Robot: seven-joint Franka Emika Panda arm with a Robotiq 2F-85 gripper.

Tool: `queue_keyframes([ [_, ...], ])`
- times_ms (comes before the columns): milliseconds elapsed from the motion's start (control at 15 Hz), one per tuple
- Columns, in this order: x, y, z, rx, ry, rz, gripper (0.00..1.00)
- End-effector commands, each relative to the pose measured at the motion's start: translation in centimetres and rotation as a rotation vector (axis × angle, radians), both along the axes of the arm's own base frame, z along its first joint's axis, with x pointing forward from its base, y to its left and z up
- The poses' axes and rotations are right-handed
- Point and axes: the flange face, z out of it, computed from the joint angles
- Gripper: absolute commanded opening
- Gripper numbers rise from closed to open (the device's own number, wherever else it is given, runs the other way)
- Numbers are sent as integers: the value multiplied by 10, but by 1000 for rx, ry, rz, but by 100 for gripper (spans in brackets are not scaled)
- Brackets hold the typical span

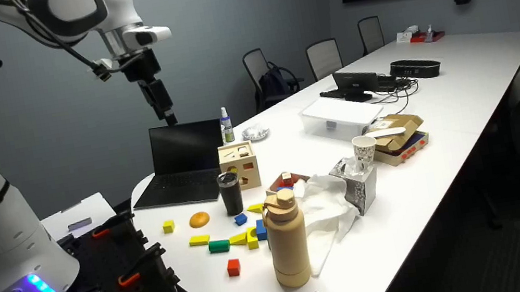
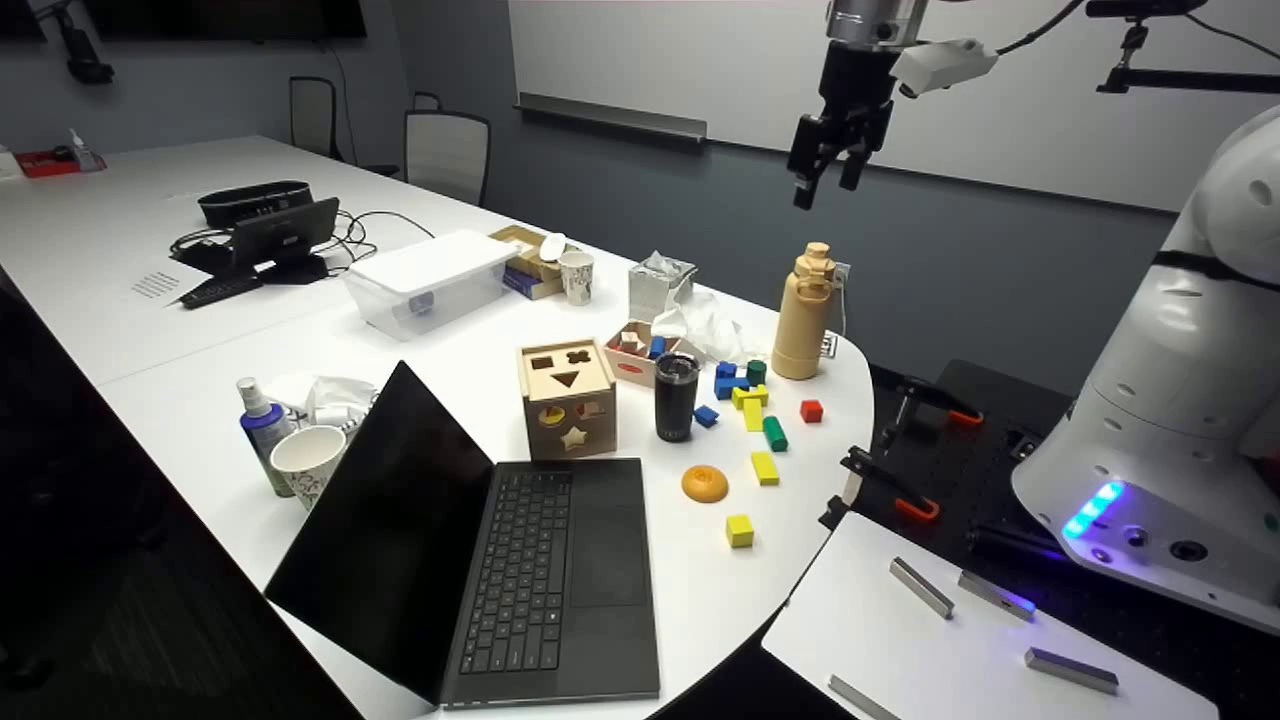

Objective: Close the laptop

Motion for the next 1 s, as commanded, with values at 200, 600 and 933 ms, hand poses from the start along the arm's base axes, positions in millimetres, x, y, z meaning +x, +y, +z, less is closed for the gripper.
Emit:
queue_keyframes([
  [200, 79, 124, -49, 30, 4, 265, 100],
  [600, 150, 214, -104, 68, 51, 450, 100],
  [933, 196, 275, -144, 88, 84, 555, 100],
])
